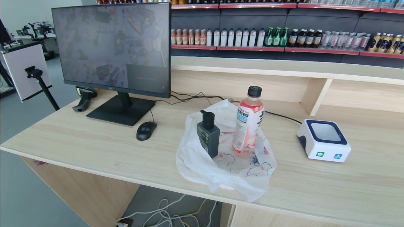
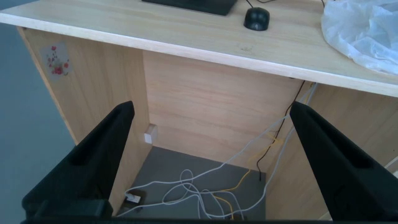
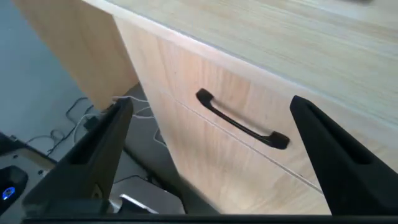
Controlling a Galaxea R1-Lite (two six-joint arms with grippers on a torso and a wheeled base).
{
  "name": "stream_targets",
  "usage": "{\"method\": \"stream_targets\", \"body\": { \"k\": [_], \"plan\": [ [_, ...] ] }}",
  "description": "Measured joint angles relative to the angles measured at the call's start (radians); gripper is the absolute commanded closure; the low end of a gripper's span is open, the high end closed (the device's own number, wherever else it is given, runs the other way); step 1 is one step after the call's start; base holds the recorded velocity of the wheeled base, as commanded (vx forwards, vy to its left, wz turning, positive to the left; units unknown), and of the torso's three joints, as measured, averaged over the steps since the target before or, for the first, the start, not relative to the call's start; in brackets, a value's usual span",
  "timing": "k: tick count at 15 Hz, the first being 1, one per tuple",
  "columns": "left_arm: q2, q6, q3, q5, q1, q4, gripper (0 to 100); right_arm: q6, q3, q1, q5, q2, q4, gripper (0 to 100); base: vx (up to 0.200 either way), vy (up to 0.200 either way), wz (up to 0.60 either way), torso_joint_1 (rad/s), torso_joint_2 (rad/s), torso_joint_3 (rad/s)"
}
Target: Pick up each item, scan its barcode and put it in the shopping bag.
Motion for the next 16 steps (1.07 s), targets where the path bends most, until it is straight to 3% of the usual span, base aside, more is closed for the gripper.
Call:
{"method": "stream_targets", "body": {
  "k": [3,5,16],
  "plan": [
    [0.000,0.000,0.000,0.000,0.000,0.000,0,-0.021,0.000,-0.257,-0.001,-0.020,0.000,0,0.000,0.000,0.00,0.000,0.00,0.000],
    [0.000,-0.001,0.000,0.000,0.000,0.000,0,-0.025,0.000,-0.327,-0.001,-0.072,-0.001,0,0.000,0.000,0.00,0.000,0.00,0.000],
    [0.000,-0.003,0.000,0.000,0.000,0.000,0,-0.023,-0.002,-0.341,-0.026,-0.194,0.000,0,0.000,0.000,0.00,0.000,0.00,0.000]
  ]
}}
